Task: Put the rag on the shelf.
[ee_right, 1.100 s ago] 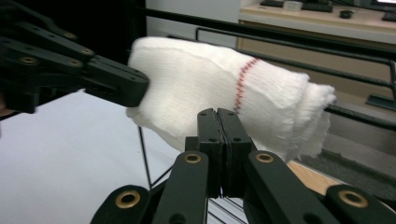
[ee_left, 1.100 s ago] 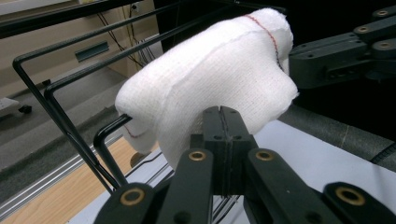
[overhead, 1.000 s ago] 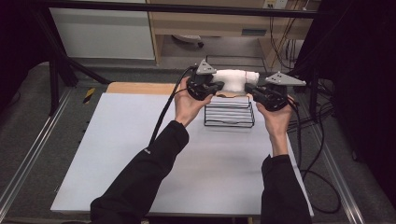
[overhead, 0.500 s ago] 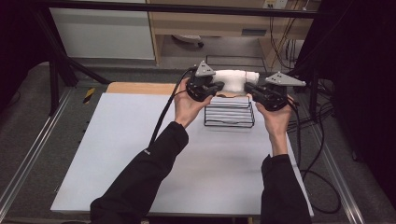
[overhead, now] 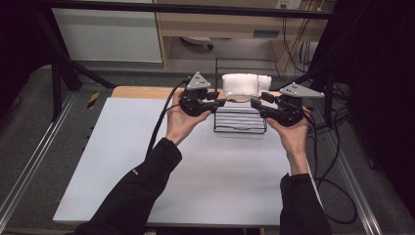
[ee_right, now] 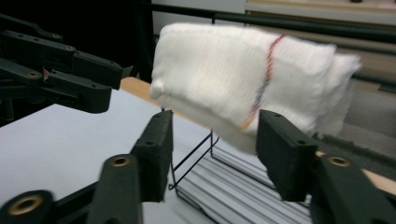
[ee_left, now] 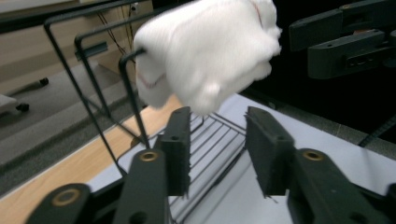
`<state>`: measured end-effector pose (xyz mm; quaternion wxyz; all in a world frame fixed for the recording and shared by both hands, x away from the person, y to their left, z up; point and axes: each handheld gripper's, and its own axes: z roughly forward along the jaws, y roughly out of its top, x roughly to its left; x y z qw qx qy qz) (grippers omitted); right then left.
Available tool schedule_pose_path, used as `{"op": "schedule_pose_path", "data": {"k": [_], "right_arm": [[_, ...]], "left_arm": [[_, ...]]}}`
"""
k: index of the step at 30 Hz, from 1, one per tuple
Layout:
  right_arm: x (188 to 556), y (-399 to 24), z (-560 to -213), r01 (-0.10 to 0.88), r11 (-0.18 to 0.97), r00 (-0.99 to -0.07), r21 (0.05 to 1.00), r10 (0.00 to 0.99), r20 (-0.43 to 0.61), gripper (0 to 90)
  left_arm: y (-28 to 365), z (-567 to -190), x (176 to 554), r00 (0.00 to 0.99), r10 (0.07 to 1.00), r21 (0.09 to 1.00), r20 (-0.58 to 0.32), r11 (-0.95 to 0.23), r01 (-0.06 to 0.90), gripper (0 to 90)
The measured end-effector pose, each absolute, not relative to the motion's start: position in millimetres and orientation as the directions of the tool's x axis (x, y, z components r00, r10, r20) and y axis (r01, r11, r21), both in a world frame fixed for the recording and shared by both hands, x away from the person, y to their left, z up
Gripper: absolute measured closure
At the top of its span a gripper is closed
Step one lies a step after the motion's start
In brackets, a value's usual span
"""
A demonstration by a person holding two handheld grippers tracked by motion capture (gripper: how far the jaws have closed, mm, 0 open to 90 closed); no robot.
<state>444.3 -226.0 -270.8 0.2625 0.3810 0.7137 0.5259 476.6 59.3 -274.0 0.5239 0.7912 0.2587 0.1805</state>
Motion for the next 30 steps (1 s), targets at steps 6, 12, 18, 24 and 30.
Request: {"op": "schedule_pose_path", "data": {"k": [6, 12, 18, 24, 30], "right_arm": [[437, -221, -286, 0.311, 0.139, -0.572, 0.940, 0.818, 0.068, 23.0], [431, -217, -303, 0.354, 0.143, -0.591, 0.924, 0.800, 0.102, 13.9], [425, -216, -324, 0.394, 0.148, -0.602, 0.907, 0.787, 0.133, 6.4], [417, -217, -342, 0.415, 0.150, -0.607, 0.897, 0.780, 0.150, 2.4], [408, -217, -360, 0.432, 0.171, -0.628, 0.886, 0.762, 0.159, 1.1]], "left_arm": [[88, -294, 464, 0.800, 0.600, 0.912, -0.012, -0.322, 0.255, 45.7], [120, -316, 448, 0.788, 0.614, 0.905, -0.035, -0.316, 0.286, 32.5], [156, -347, 434, 0.749, 0.660, 0.898, -0.060, -0.291, 0.329, 20.7], [187, -373, 419, 0.706, 0.705, 0.878, -0.071, -0.291, 0.380, 12.6], [212, -392, 403, 0.683, 0.727, 0.861, -0.074, -0.299, 0.411, 9.6]]}}
